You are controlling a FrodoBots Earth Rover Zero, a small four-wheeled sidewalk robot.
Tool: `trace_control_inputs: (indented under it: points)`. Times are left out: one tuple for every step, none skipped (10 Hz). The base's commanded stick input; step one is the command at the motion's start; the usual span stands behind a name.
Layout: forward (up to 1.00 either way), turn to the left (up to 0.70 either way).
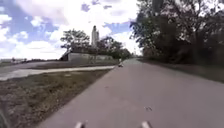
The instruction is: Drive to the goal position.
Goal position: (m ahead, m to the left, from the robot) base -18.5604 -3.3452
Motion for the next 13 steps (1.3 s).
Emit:
trace_control_inputs:
  points:
    - [0.70, -0.27]
    - [0.70, -0.27]
    - [0.70, -0.27]
    - [0.70, -0.27]
    - [0.70, -0.27]
    - [0.70, -0.27]
    - [0.70, -0.27]
    - [0.70, -0.27]
    - [0.70, -0.27]
    - [0.70, -0.20]
    - [0.70, -0.10]
    - [0.70, 0.00]
    - [0.70, 0.00]
